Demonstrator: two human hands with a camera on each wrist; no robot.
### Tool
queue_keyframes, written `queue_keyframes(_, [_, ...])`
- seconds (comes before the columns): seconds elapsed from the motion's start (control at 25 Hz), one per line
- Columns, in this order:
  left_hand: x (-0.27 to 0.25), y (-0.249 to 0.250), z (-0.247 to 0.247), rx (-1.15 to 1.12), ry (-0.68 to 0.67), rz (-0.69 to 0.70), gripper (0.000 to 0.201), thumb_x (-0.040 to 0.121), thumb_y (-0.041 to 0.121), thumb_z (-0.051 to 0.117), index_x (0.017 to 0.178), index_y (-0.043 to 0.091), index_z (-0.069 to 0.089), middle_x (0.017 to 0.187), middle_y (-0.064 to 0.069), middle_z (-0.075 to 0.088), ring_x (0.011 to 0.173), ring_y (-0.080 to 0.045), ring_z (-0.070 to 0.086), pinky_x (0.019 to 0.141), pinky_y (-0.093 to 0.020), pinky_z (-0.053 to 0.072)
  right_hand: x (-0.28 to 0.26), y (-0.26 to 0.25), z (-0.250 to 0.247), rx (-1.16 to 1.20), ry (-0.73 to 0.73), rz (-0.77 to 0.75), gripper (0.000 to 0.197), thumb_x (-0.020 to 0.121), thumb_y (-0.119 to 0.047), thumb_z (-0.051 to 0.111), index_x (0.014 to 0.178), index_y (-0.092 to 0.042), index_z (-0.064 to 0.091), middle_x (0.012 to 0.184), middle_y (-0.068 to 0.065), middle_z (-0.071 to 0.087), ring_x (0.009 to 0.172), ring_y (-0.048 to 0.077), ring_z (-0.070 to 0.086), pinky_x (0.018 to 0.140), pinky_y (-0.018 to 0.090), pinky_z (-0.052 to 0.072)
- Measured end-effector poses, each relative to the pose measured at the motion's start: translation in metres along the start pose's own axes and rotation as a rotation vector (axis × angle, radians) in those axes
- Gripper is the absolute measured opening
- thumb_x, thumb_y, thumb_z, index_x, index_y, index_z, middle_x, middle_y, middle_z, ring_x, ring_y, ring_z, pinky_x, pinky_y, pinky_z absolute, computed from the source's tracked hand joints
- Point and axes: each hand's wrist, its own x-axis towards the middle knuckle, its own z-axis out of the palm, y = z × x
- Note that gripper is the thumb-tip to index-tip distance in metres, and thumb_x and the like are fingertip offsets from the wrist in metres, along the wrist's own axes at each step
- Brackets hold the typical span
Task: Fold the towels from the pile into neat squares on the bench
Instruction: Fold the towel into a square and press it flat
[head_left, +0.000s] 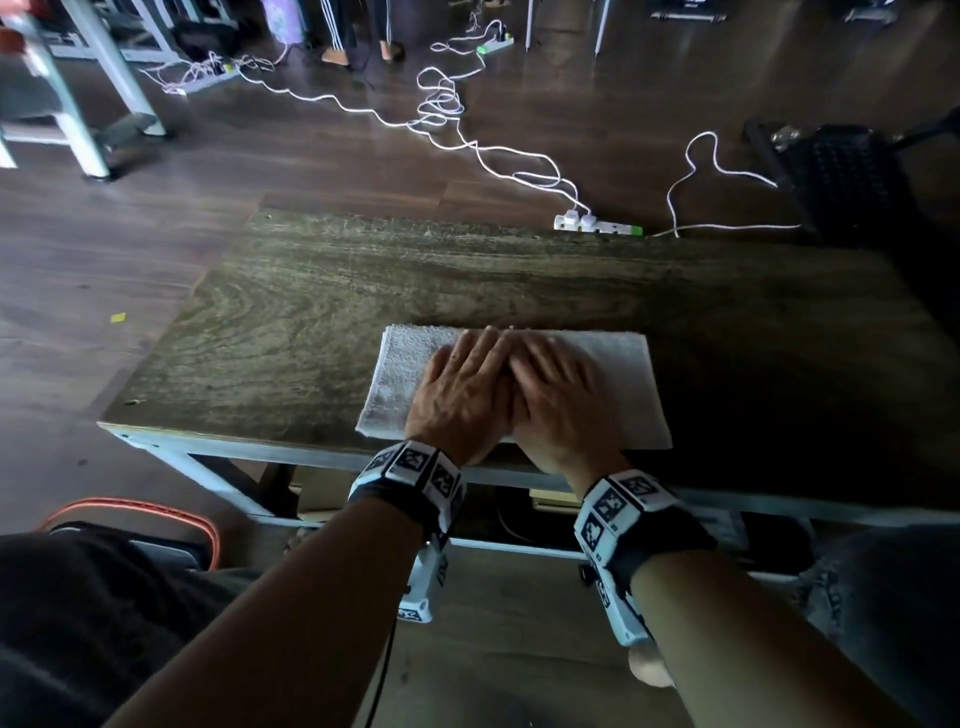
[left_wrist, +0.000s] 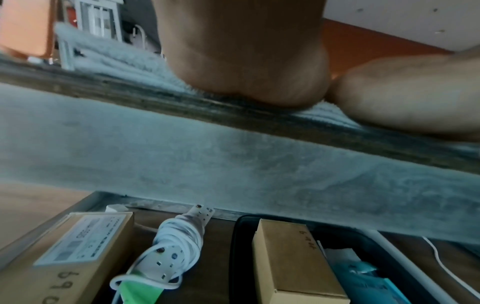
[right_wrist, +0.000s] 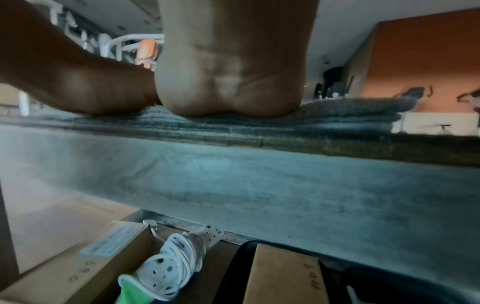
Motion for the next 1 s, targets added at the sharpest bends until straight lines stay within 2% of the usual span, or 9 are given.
queue_keyframes(0.08, [-0.001, 0.002, -0.002, -0.015, 0.014, -0.014, 0.060, 0.099, 0.046, 0.009, 0.155, 0.026, 0.011, 0.163, 0.002, 0.014, 0.151, -0.018, 0.008, 0.121, -0.042, 0.012, -0.001, -0.002, -0.002, 0.008, -0.016, 0.043, 0.055, 0.098, -0.047, 0.022, 0.151, -0.035, 0.027, 0.161, -0.005, 0.027, 0.149, 0.021, 0.019, 0.119, 0.045, 0.016])
queue_keyframes(0.2, [0.001, 0.001, -0.001, -0.010, 0.025, -0.041, 0.058, 0.100, 0.047, 0.015, 0.155, 0.028, 0.012, 0.163, 0.004, 0.013, 0.151, -0.017, 0.007, 0.122, -0.042, 0.010, 0.001, -0.003, -0.002, 0.047, -0.069, 0.105, 0.053, 0.099, -0.049, 0.021, 0.152, -0.042, 0.017, 0.165, -0.010, 0.012, 0.152, 0.021, 0.007, 0.121, 0.050, 0.007])
queue_keyframes(0.32, [0.001, -0.004, -0.001, -0.017, -0.030, -0.094, 0.059, 0.099, 0.052, 0.020, 0.154, 0.035, 0.009, 0.164, 0.005, 0.004, 0.151, -0.016, 0.000, 0.123, -0.040, 0.001, 0.001, 0.005, -0.004, 0.042, -0.106, 0.153, 0.064, 0.093, -0.057, 0.017, 0.154, -0.041, 0.010, 0.165, -0.011, 0.006, 0.152, 0.020, 0.001, 0.121, 0.052, 0.000])
queue_keyframes(0.4, [0.001, -0.006, -0.003, -0.017, -0.054, -0.131, 0.062, 0.096, 0.058, 0.021, 0.154, 0.039, 0.006, 0.164, 0.004, 0.001, 0.151, -0.016, -0.003, 0.123, -0.040, -0.001, -0.001, 0.011, -0.006, 0.020, -0.121, 0.168, 0.074, 0.085, -0.065, 0.007, 0.154, -0.039, 0.008, 0.165, -0.009, 0.004, 0.152, 0.020, 0.000, 0.121, 0.050, -0.001])
queue_keyframes(0.48, [0.000, -0.010, -0.004, -0.017, -0.057, -0.159, 0.068, 0.092, 0.067, 0.016, 0.153, 0.041, 0.005, 0.164, 0.004, 0.000, 0.151, -0.016, -0.004, 0.123, -0.040, 0.000, -0.002, 0.019, -0.008, 0.011, -0.135, 0.188, 0.076, 0.086, -0.071, 0.004, 0.155, -0.038, 0.005, 0.166, -0.009, 0.000, 0.152, 0.019, -0.004, 0.121, 0.049, -0.002])
queue_keyframes(0.6, [-0.004, -0.015, -0.009, -0.010, -0.062, -0.171, 0.072, 0.089, 0.073, 0.009, 0.153, 0.040, 0.004, 0.164, 0.005, -0.003, 0.150, -0.015, -0.006, 0.123, -0.040, -0.001, -0.004, 0.029, -0.009, -0.001, -0.130, 0.223, 0.078, 0.087, -0.077, 0.009, 0.155, -0.038, 0.005, 0.166, -0.006, -0.001, 0.152, 0.020, -0.006, 0.121, 0.050, 0.001])
queue_keyframes(0.84, [-0.012, -0.027, -0.014, -0.005, -0.057, -0.195, 0.074, 0.088, 0.075, 0.008, 0.153, 0.040, 0.004, 0.164, 0.004, -0.002, 0.150, -0.015, -0.006, 0.123, -0.040, 0.000, -0.009, 0.040, -0.014, 0.004, -0.103, 0.318, 0.084, 0.084, -0.083, 0.010, 0.154, -0.036, 0.012, 0.166, -0.003, 0.003, 0.152, 0.024, -0.002, 0.121, 0.053, 0.006])
queue_keyframes(1.0, [-0.013, -0.030, -0.016, -0.012, -0.079, -0.200, 0.076, 0.088, 0.078, 0.009, 0.153, 0.040, 0.002, 0.164, 0.004, -0.003, 0.150, -0.014, -0.008, 0.123, -0.039, -0.002, -0.008, 0.044, -0.015, 0.005, -0.090, 0.399, 0.088, 0.082, -0.085, 0.013, 0.154, -0.034, 0.012, 0.166, -0.005, 0.004, 0.152, 0.023, -0.002, 0.119, 0.058, 0.003])
